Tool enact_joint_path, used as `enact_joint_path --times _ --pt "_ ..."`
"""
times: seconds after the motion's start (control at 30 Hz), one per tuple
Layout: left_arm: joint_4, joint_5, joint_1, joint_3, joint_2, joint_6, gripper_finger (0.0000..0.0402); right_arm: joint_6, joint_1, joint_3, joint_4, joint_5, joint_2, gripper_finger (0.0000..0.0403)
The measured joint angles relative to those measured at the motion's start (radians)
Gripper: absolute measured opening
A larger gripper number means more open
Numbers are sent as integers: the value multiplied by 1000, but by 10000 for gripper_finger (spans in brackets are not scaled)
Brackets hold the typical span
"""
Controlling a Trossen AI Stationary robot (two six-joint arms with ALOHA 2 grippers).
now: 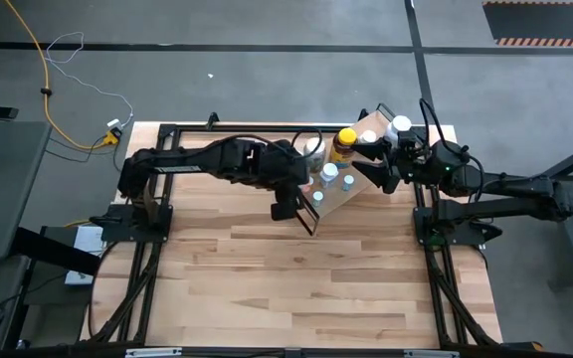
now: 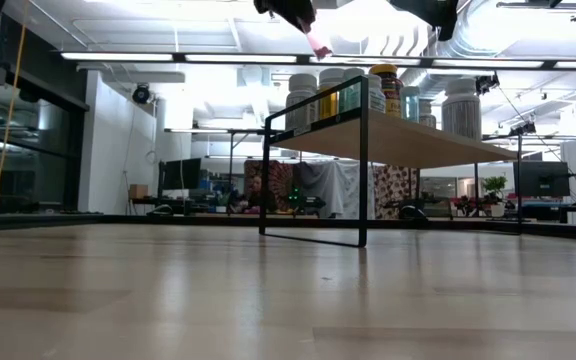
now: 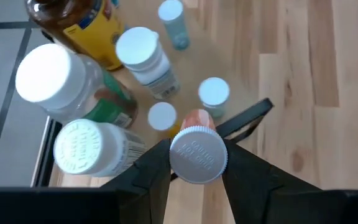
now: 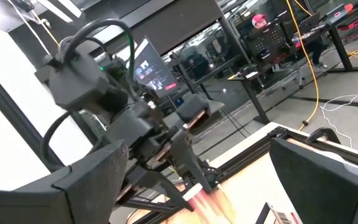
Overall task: Pick and place medicine bottles onto shelf by color
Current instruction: Put the pink pill bottle on the shelf
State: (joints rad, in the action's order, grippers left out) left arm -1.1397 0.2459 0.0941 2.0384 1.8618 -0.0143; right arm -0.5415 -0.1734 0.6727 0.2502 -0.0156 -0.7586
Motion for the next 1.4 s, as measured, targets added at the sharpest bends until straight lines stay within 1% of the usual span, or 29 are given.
enact_joint_path --times 0.13,0.27,0.33,0.4,0.47,0.67,1.0,1.17,1.4 --pt "0 -7 20 0 0 3 122 0 0 0 1 -4 0 383" --pt "2 -67 45 0 7 10 122 0 0 0 1 -9 0 383" --pt "10 -78 48 1 24 20 122 0 0 0 1 -9 0 383" --pt "-1 -78 48 -3 33 27 122 0 0 0 1 -9 0 383" --pt "26 -78 47 2 47 30 122 0 0 0 -1 -9 0 383" --pt "3 -80 48 -1 91 55 122 0 0 0 -6 -9 0 383" --pt "17 -66 51 -1 108 135 122 0 0 0 -8 -8 0 383" --pt "14 -106 51 -1 117 198 122 0 0 0 -10 -8 0 383" --pt "7 -111 51 -1 152 215 122 0 0 0 -10 -8 0 383"
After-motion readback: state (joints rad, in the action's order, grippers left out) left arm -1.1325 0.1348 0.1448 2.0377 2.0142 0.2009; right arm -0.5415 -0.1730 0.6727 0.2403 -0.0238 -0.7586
